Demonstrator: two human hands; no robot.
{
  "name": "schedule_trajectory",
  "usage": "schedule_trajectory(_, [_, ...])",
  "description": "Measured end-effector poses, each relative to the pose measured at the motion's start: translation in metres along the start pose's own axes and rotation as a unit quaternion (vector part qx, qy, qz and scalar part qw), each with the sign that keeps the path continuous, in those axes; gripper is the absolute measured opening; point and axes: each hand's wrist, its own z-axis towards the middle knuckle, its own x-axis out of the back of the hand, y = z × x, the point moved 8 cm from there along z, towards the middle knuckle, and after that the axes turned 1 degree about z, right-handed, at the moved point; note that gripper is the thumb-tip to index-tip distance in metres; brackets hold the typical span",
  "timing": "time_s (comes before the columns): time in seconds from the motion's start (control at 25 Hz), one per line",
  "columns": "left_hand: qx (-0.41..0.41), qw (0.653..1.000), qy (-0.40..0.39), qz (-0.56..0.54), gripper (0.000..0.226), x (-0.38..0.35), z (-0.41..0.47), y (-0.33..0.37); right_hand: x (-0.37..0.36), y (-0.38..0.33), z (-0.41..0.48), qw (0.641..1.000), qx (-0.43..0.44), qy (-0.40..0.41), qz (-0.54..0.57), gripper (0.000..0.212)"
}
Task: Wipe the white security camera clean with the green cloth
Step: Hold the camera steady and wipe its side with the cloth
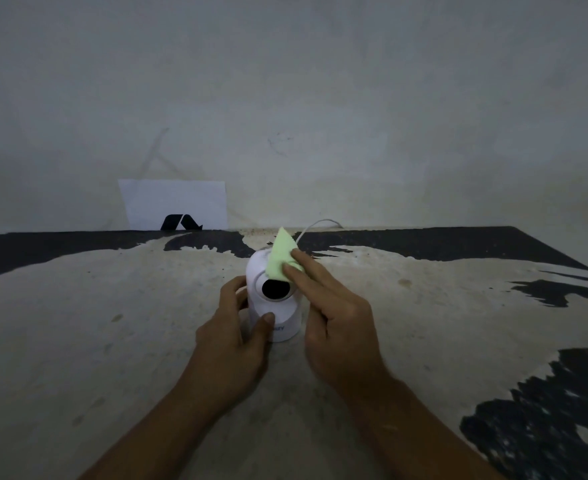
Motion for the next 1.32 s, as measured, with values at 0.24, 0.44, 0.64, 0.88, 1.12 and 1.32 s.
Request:
schedule_trajectory(0.24, [-0.013, 1.000, -0.001, -0.003, 0.054, 0.000, -0.002, 0.004, -0.009, 0.027, -0.005, 0.981, -0.181, -0.038, 0.066, 0.045])
schedule_trajectory(0.44, [-0.003, 1.000, -0.007, -0.012, 0.056, -0.001, -0.001, 0.000, -0.007, 0.006, -0.001, 0.993, -0.089, -0.027, 0.069, 0.048])
schedule_trajectory(0.64, [0.004, 1.000, -0.004, -0.010, 0.054, 0.000, -0.003, 0.000, -0.010, 0.009, -0.002, 0.984, -0.154, -0.042, 0.079, 0.063])
schedule_trajectory(0.88, [0.018, 1.000, -0.005, 0.009, 0.054, 0.000, -0.003, 0.000, -0.019, 0.004, 0.000, 0.988, -0.135, -0.064, 0.050, 0.067])
schedule_trajectory(1.12, [0.022, 1.000, -0.003, 0.000, 0.055, 0.001, -0.004, 0.002, -0.017, 0.003, -0.002, 0.987, -0.132, -0.082, 0.035, 0.077])
schedule_trajectory(1.32, [0.015, 1.000, 0.000, -0.002, 0.052, 0.001, -0.003, 0.001, -0.021, 0.003, 0.006, 0.984, -0.140, -0.075, 0.077, 0.067])
